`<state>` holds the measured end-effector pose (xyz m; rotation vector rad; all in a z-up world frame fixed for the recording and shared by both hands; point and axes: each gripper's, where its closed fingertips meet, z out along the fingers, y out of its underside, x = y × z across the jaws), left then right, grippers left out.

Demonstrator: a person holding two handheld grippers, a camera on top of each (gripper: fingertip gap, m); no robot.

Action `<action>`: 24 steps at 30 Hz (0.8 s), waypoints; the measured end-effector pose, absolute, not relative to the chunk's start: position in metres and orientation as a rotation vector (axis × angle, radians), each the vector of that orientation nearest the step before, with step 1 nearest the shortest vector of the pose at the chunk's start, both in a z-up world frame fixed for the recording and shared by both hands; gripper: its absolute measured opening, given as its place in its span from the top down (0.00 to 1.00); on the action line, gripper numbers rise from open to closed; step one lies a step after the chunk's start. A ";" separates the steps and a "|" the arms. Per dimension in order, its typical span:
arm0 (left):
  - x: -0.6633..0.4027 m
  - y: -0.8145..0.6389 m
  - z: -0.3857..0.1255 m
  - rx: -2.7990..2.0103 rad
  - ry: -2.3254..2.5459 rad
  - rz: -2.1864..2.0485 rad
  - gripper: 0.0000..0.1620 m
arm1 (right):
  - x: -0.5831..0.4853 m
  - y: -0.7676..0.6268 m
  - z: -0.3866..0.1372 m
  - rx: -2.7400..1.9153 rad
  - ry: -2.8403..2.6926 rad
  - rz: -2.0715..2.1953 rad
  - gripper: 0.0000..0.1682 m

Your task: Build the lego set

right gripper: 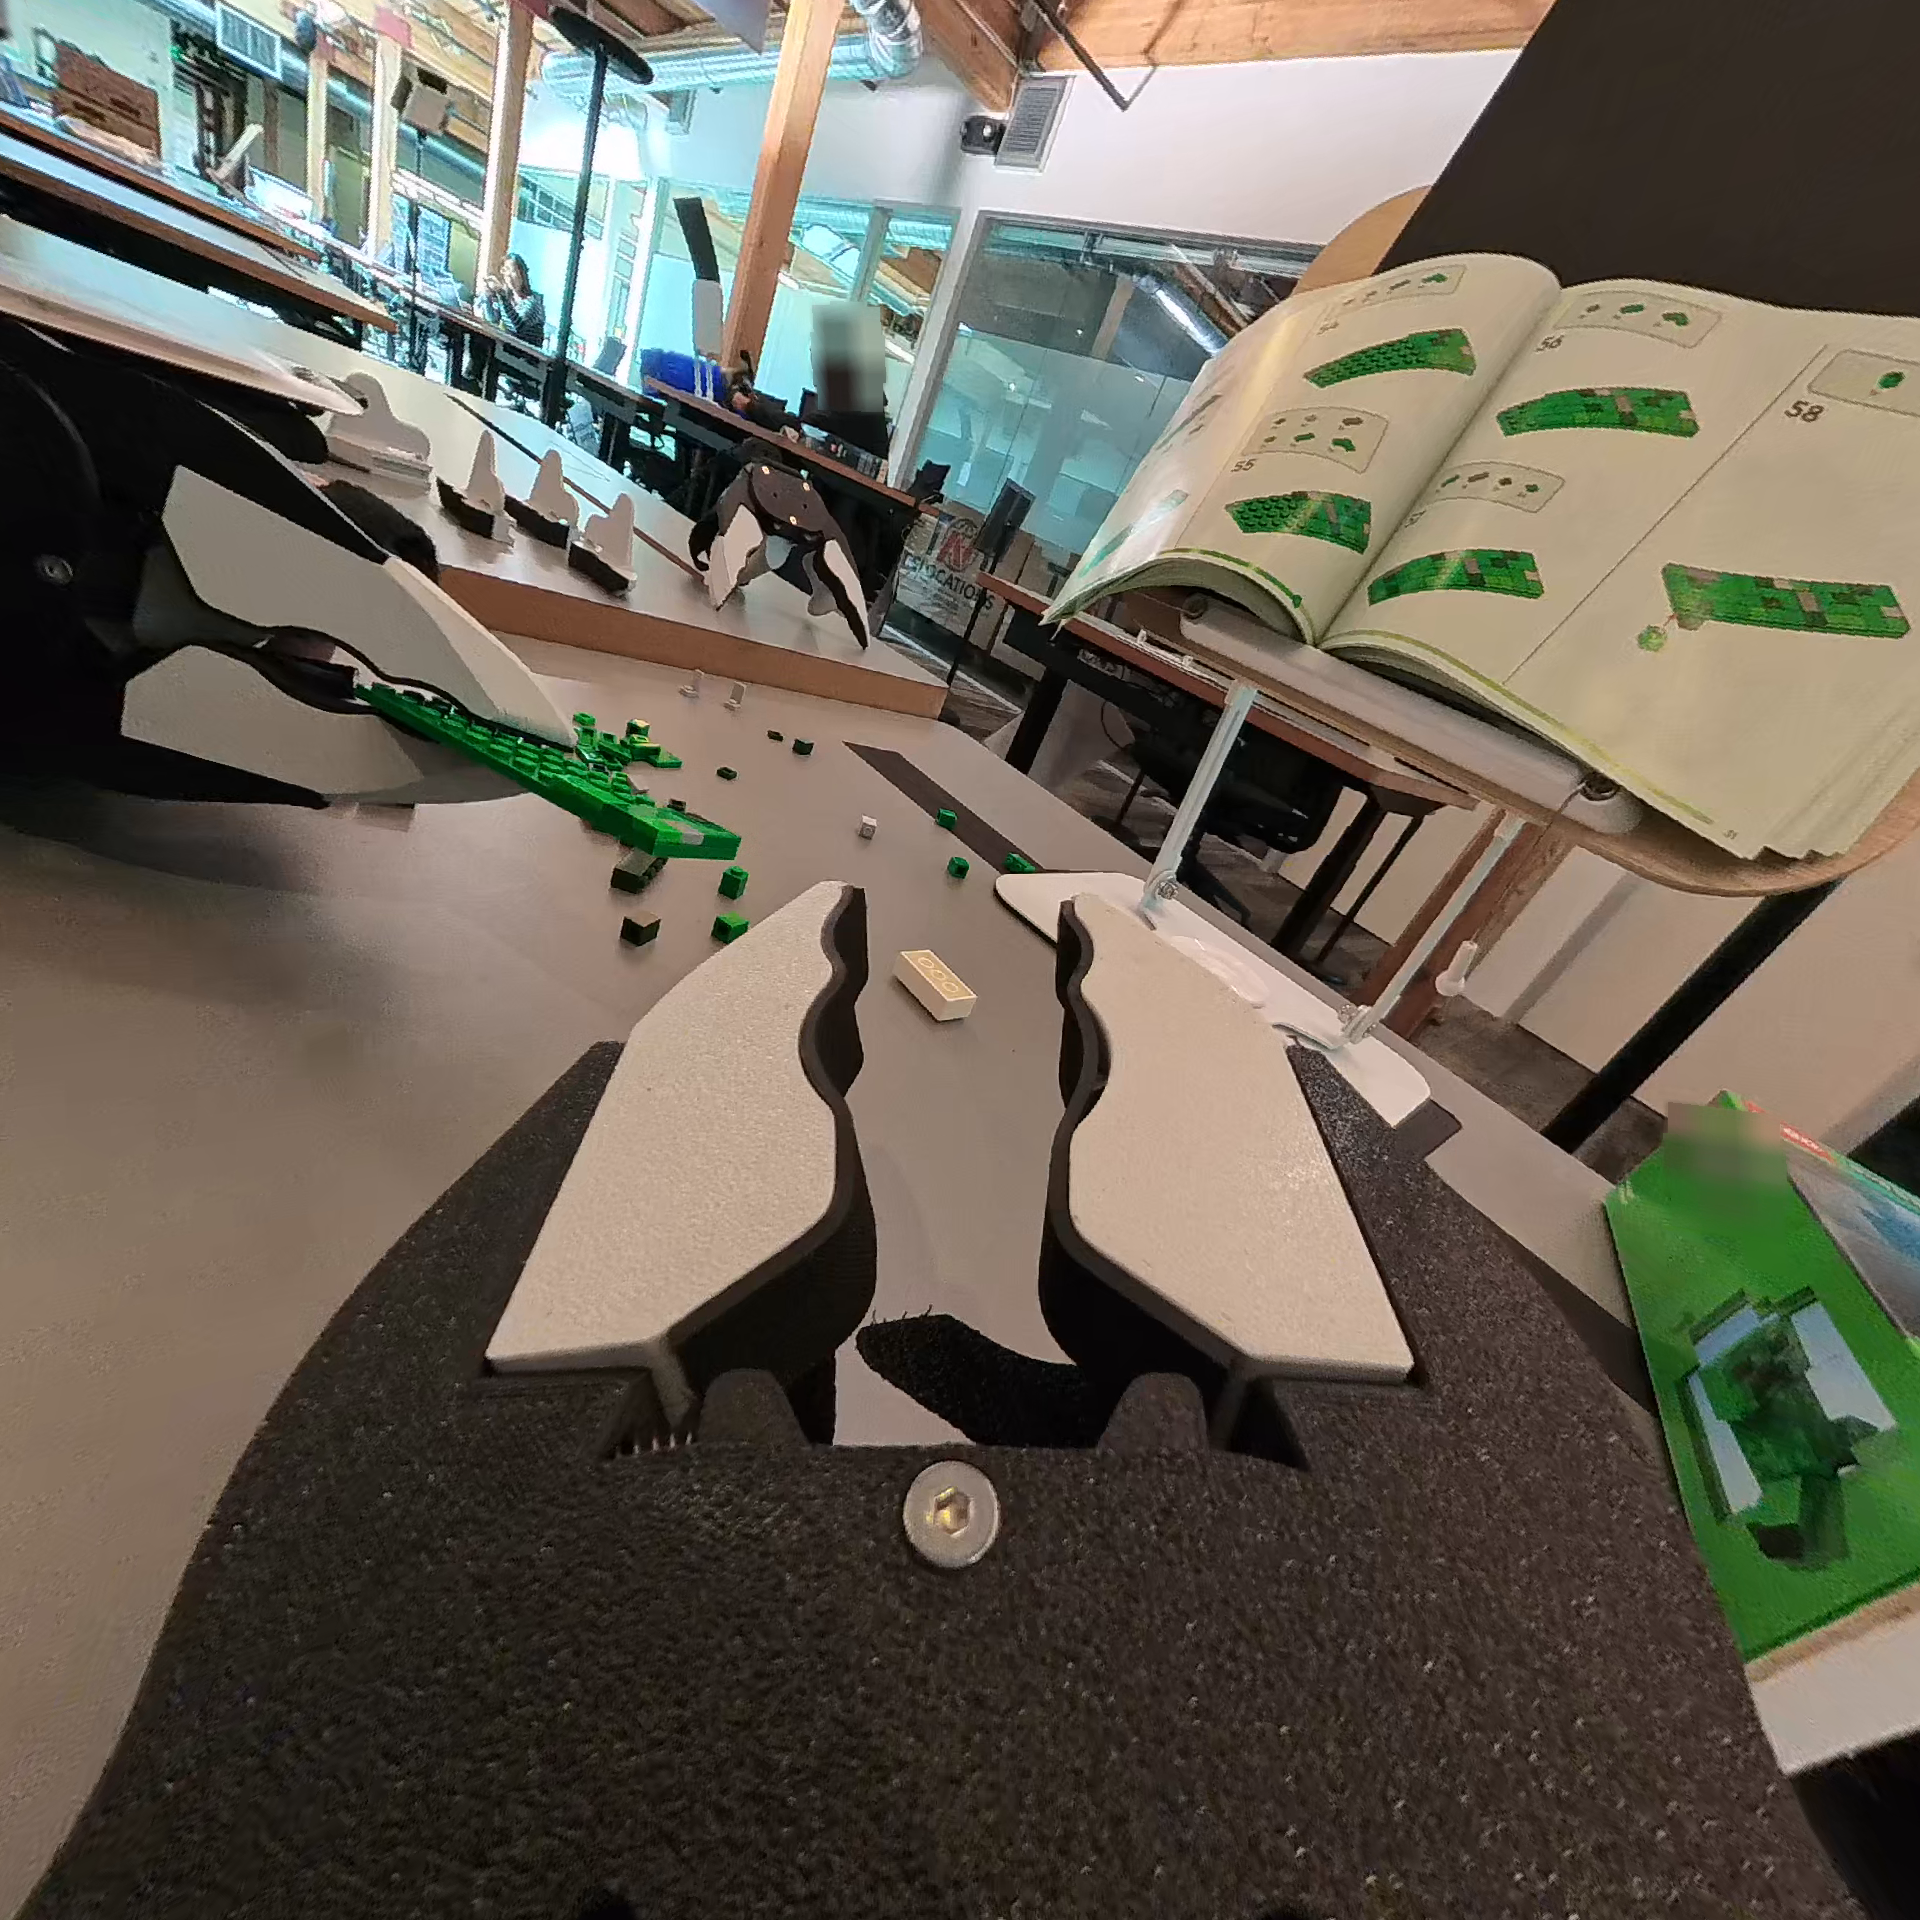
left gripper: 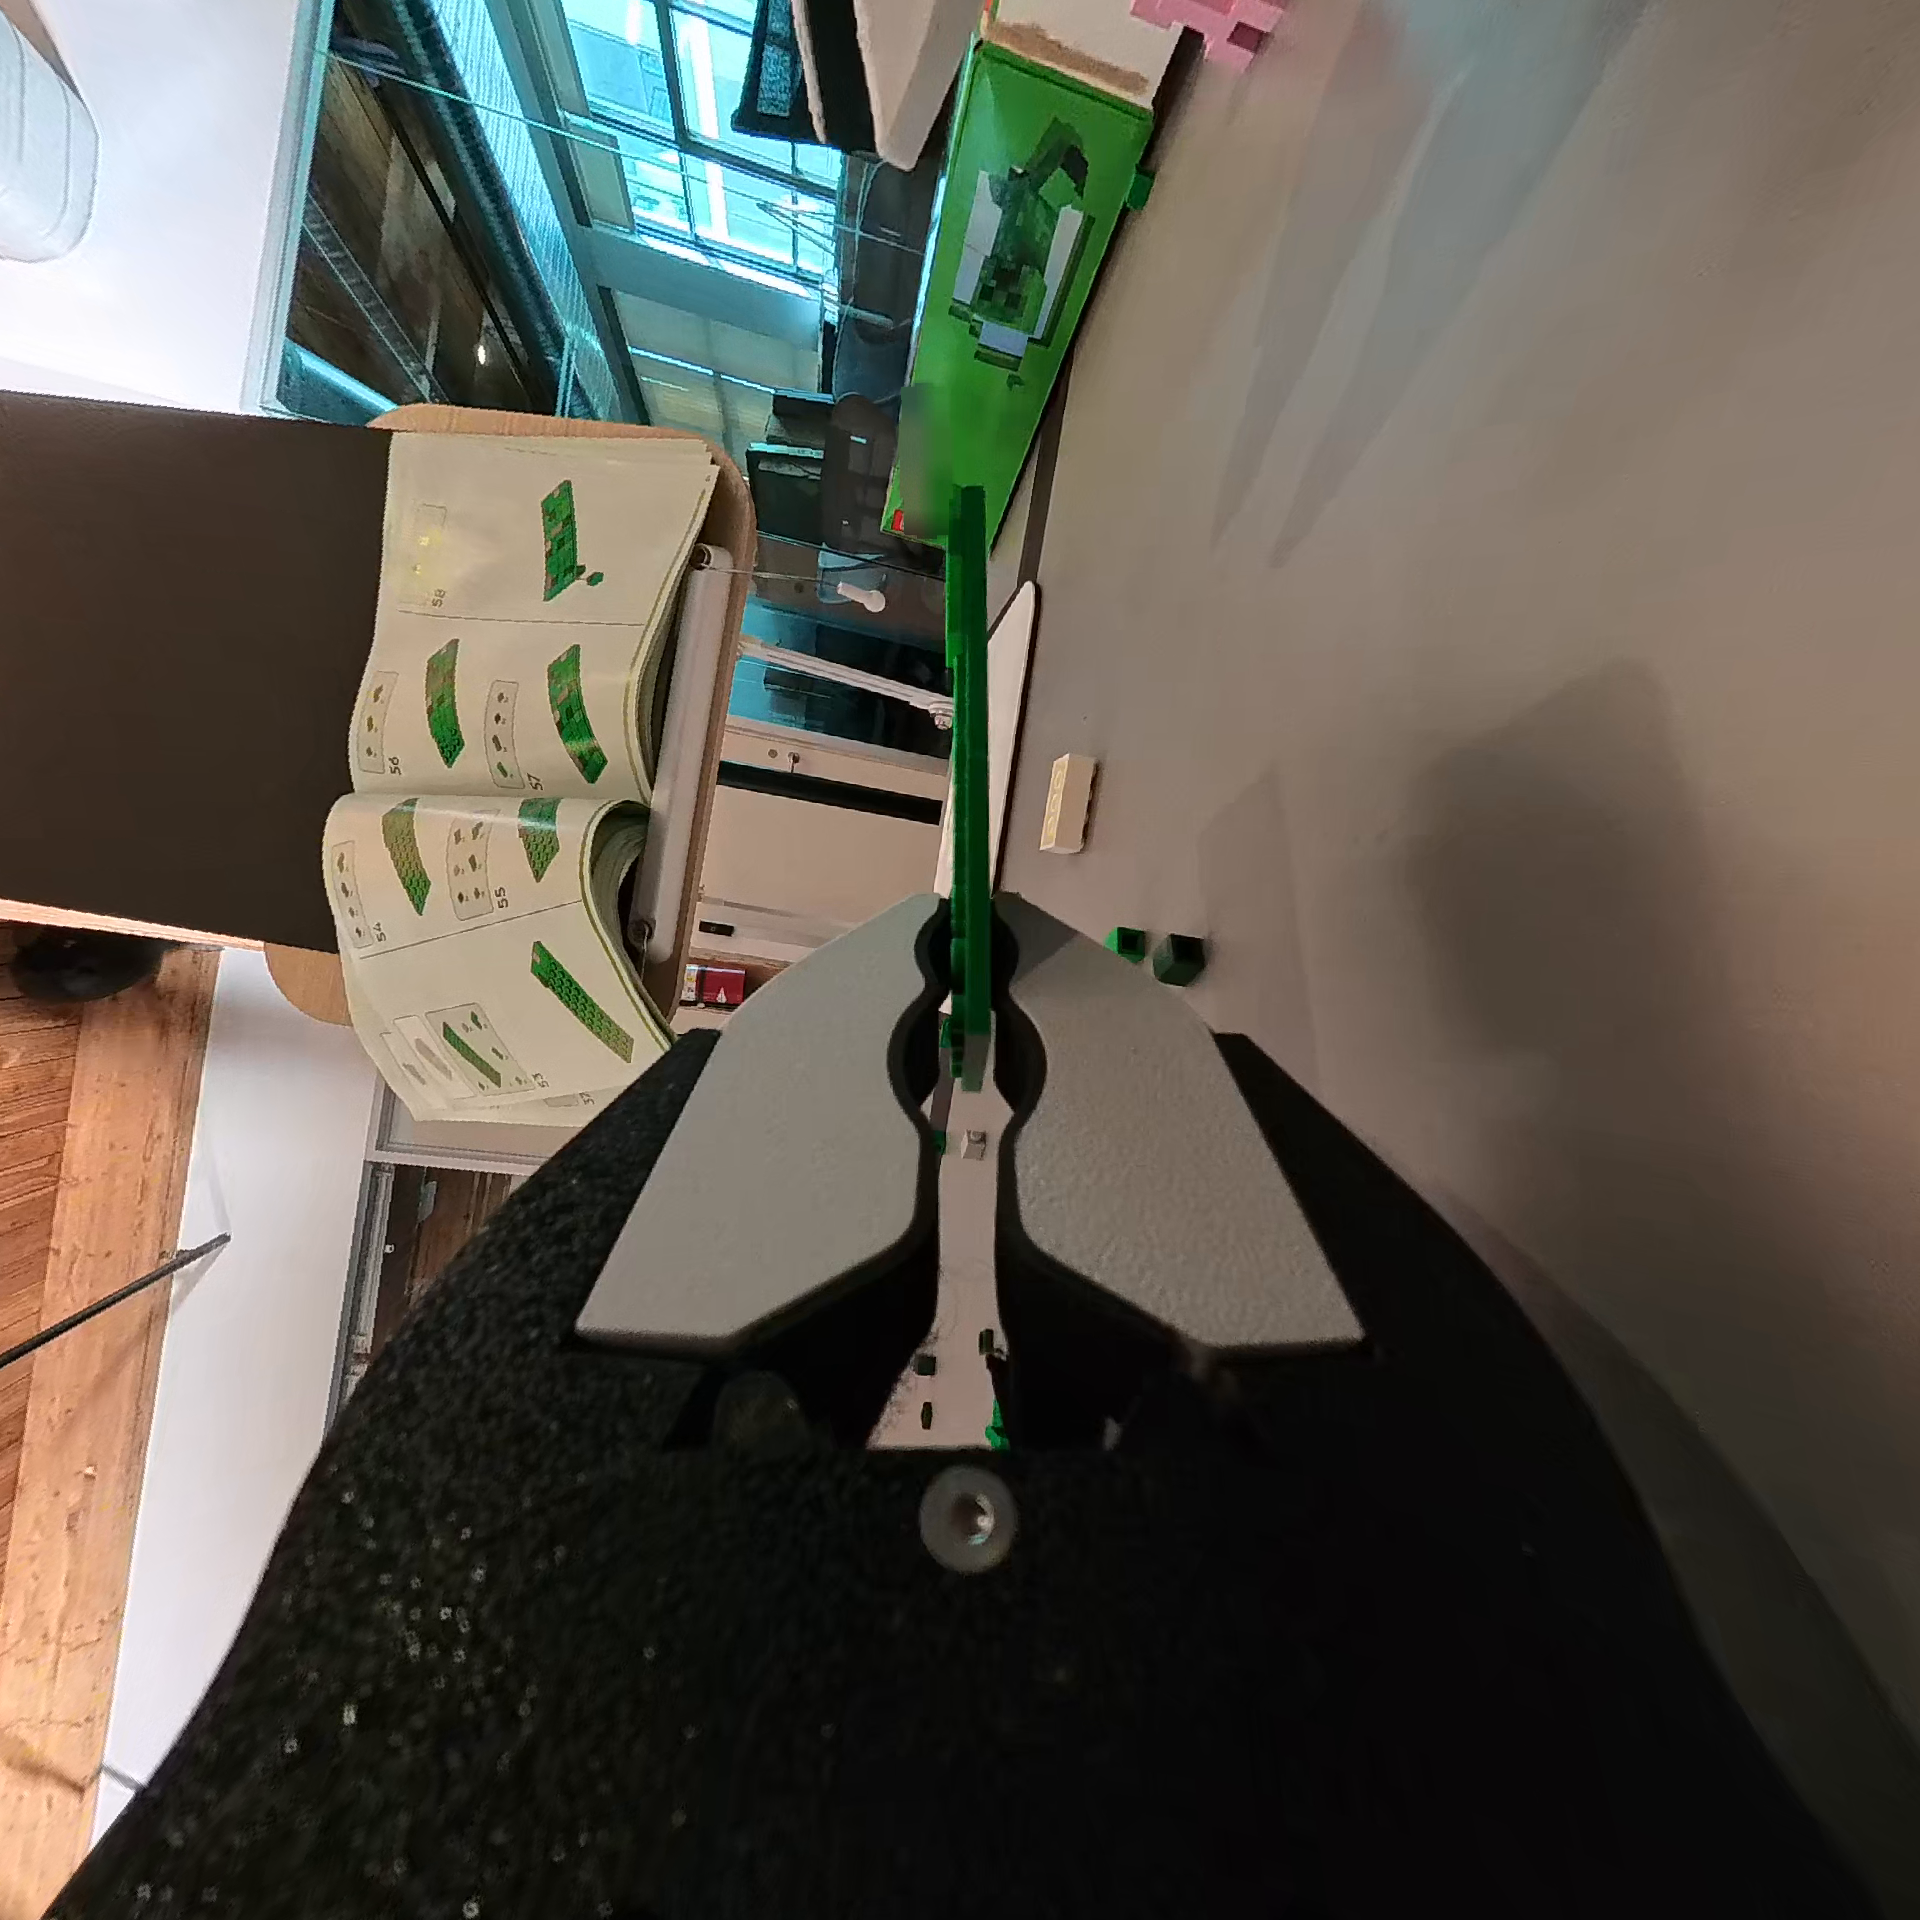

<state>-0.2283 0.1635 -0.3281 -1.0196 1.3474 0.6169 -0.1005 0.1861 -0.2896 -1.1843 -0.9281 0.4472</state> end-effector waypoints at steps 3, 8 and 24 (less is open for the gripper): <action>-0.228 0.163 -0.328 -1.019 1.347 0.616 0.97 | -0.100 0.186 -0.290 -1.184 -0.929 0.446 0.80; -0.228 0.163 -0.329 -1.019 1.353 0.614 0.97 | -0.100 0.187 -0.290 -1.186 -0.924 0.449 0.80; -0.227 0.162 -0.325 -0.976 1.363 0.662 0.97 | -0.101 0.185 -0.291 -1.183 -0.934 0.444 0.81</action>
